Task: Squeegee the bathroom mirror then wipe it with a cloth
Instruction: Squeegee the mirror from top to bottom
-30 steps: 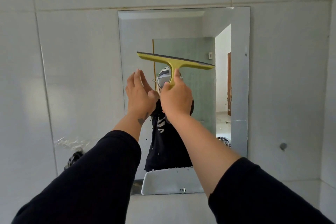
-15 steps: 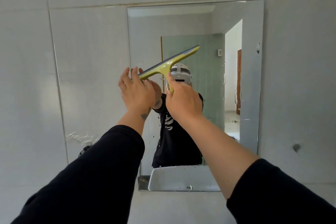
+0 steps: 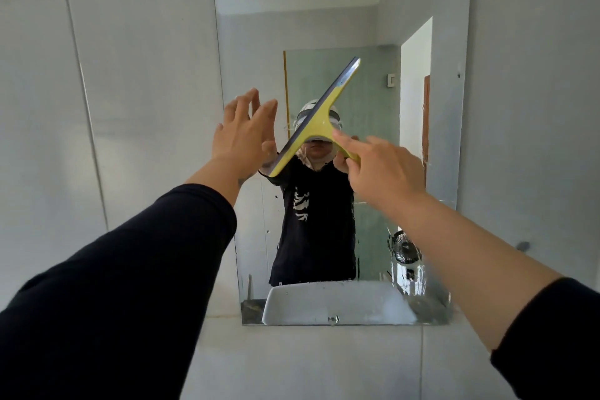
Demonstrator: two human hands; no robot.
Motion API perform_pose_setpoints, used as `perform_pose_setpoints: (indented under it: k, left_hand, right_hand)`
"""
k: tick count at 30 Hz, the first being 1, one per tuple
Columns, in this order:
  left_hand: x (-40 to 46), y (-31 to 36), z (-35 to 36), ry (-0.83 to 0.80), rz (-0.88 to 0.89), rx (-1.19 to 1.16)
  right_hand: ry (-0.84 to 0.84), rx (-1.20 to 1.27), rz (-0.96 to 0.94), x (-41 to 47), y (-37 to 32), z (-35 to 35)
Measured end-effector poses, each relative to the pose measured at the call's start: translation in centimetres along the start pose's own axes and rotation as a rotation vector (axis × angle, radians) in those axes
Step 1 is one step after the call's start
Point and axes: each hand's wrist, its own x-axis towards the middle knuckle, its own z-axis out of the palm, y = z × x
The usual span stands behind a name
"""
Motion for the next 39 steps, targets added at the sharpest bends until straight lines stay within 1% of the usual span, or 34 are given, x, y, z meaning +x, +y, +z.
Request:
perform_pose_setpoints:
  k: [6, 15, 25, 30, 34, 36, 39]
  left_hand:
    - [-0.1, 0.3, 0.1, 0.002, -0.025, -0.005]
    - [0.1, 0.7, 0.8, 0.026, -0.079, -0.046]
    - [0.0, 1.6, 0.8, 0.036, -0.121, -0.107]
    - [-0.1, 2.1, 0.6, 0.033, -0.136, -0.122]
    - [0.0, 1.7, 0.4, 0.013, -0.114, -0.143]
    - [0.1, 1.6, 0.2, 0.006, -0.103, -0.162]
    - [0.2, 1.6, -0.1, -0.003, -0.091, -0.165]
  right_hand:
    - [-0.011, -0.057, 0.044, -1.0, 2.3, -1.5]
    - [0.008, -0.052, 0.222, -2.7, 6.9, -2.4]
    - [0.044, 0.148, 0.448, -5.8, 9.5, -1.4]
    - [0.085, 0.280, 0.548, -7.5, 7.8, 0.3]
    - [0.160, 0.499, 0.654, -7.9, 4.5, 2.2]
    - [0.185, 0.567, 0.662, -7.8, 2.7, 2.9]
    - [0.171, 0.601, 0.645, -7.6, 0.0, 3.7]
